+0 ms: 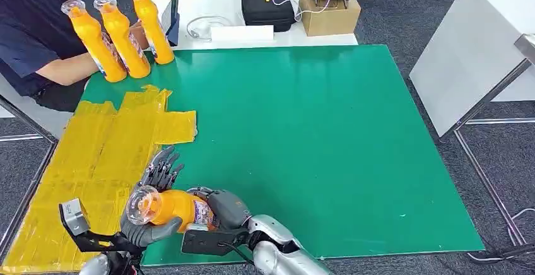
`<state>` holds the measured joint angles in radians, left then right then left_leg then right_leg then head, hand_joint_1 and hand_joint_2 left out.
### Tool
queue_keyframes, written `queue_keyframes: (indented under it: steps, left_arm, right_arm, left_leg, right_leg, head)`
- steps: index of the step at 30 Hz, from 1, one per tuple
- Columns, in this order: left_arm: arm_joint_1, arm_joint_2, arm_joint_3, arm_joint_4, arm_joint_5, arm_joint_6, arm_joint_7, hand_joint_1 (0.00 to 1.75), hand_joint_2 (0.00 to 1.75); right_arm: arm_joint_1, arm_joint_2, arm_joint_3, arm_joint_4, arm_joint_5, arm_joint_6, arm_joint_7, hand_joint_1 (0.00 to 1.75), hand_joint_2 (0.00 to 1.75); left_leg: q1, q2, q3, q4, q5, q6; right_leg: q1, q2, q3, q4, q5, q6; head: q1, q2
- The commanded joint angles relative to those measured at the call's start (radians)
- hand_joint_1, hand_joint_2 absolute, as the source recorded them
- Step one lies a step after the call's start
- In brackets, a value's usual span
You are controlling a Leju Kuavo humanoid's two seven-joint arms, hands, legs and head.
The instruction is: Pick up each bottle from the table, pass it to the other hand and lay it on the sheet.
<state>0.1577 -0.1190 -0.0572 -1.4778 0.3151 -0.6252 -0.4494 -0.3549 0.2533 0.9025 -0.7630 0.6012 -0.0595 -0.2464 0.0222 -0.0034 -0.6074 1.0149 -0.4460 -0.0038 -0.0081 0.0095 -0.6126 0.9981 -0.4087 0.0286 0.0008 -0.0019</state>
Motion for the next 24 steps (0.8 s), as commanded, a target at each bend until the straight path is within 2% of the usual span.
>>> queue_keyframes:
  steps: [1,24]
  left_arm:
    - [-0.018,0.001,-0.016,0.022,-0.005,-0.001,0.008,0.00,1.75]
    - [-0.018,0.001,-0.016,0.022,-0.005,-0.001,0.008,0.00,1.75]
  right_arm:
    - [0.001,-0.023,0.041,0.043,0.010,0.009,0.002,1.75,1.75]
    - [0.001,-0.023,0.041,0.043,0.010,0.009,0.002,1.75,1.75]
  left_leg:
    - [0.000,-0.002,0.004,-0.001,0.000,0.001]
    - [0.000,-0.002,0.004,-0.001,0.000,0.001]
  right_leg:
    - [0.000,-0.003,0.005,-0.002,-0.001,0.000]
    - [0.000,-0.003,0.004,-0.002,-0.001,0.000]
  head:
    - [0.000,0.000]
    - [0.000,0.000]
